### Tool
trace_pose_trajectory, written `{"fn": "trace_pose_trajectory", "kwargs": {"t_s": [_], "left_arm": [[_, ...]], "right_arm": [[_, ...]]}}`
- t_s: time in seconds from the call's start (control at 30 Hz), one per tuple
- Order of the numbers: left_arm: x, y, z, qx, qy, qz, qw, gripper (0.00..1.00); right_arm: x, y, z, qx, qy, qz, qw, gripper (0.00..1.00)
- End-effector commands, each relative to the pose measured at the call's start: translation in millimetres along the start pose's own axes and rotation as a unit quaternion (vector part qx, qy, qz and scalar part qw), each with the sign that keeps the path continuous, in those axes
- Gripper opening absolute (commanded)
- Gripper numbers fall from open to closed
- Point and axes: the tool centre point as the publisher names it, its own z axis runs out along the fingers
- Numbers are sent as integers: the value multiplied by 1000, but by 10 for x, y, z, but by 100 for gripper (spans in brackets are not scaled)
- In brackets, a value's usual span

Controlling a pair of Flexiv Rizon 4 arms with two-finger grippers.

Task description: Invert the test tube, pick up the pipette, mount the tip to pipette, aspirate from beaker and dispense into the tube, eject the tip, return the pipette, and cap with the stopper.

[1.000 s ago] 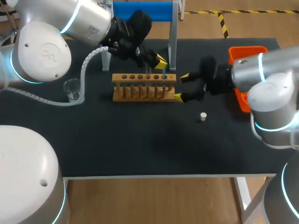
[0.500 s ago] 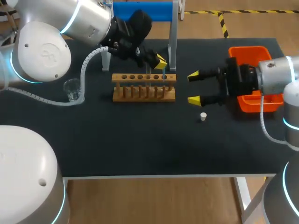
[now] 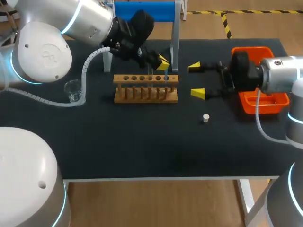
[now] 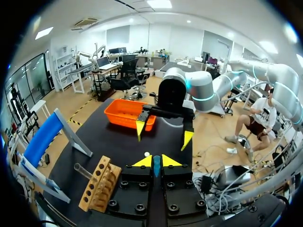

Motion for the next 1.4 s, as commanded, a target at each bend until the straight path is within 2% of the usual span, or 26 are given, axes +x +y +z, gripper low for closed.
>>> {"fn": "trace_pose_trajectory", "kwargs": {"t_s": [0.03, 0.37, 0.9, 1.4], "left_arm": [[-2, -1, -17, -2, 1, 0, 1000, 0], [-2, -1, -17, -2, 1, 0, 1000, 0], [-2, -1, -17, -2, 1, 0, 1000, 0], [-2, -1, -17, -2, 1, 0, 1000, 0]], "right_arm": [[-67, 30, 185, -3, -4, 5, 1000, 100], [-117, 159, 454, -11, 6, 8, 1000, 100], [-234, 338, 675, -24, 13, 31, 999, 100], [-140, 319, 829, -14, 33, -6, 999, 100]]}}
